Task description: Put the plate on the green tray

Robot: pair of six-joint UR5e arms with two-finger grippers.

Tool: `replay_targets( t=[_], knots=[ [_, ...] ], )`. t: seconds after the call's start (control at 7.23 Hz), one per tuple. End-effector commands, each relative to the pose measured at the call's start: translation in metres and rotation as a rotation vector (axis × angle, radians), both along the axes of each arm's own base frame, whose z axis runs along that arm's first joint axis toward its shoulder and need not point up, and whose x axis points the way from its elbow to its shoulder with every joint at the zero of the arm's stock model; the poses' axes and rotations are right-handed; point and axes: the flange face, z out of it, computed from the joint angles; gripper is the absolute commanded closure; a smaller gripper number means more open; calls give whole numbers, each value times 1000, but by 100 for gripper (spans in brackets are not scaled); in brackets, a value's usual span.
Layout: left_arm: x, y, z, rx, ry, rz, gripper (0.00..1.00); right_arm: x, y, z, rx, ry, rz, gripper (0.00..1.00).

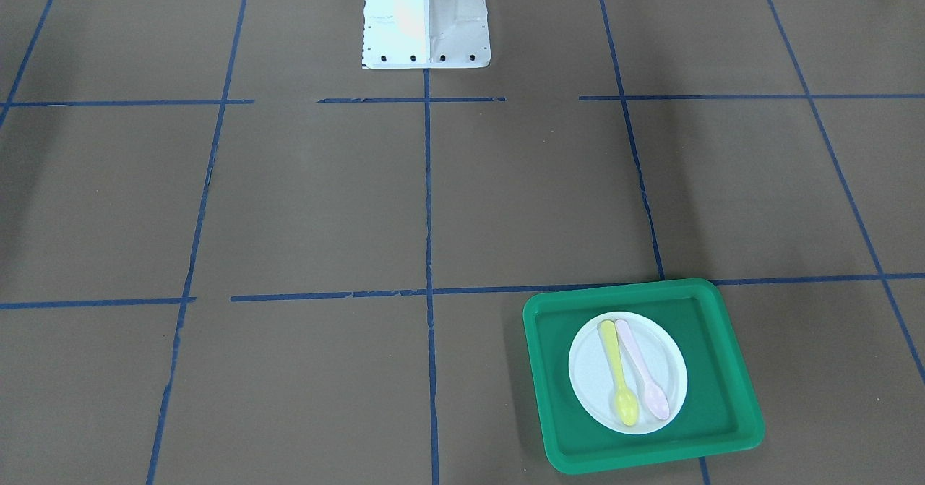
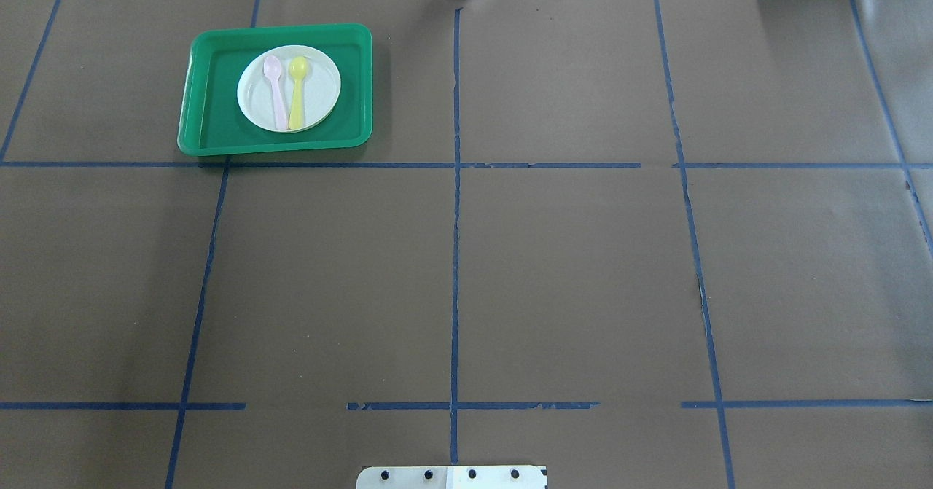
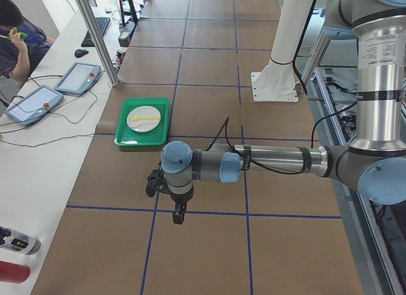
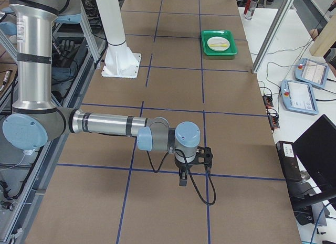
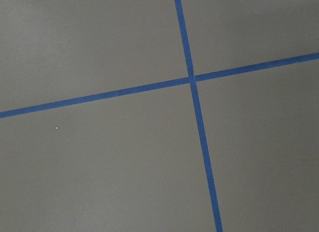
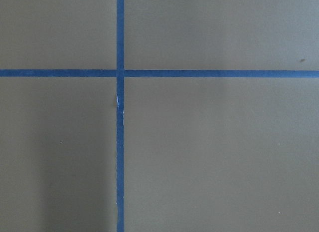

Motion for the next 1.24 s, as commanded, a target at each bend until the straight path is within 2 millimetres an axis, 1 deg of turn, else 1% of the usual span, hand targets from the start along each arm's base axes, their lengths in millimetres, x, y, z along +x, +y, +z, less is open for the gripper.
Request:
replay_targets(
  t=[0.0,0.14,0.41,1.11],
  knots=[
    [3,4,13,-95,37,-69,0,0,0,-1,1,0,0,0],
    [6,4,11,-105,86,-73,0,0,0,0,1,0,0,0],
    [6,1,8,-90,88,-70,0,0,0,0,-1,0,0,0],
    [6,2,9,-89,85,-67,0,0,0,0,-1,0,0,0]
  ],
)
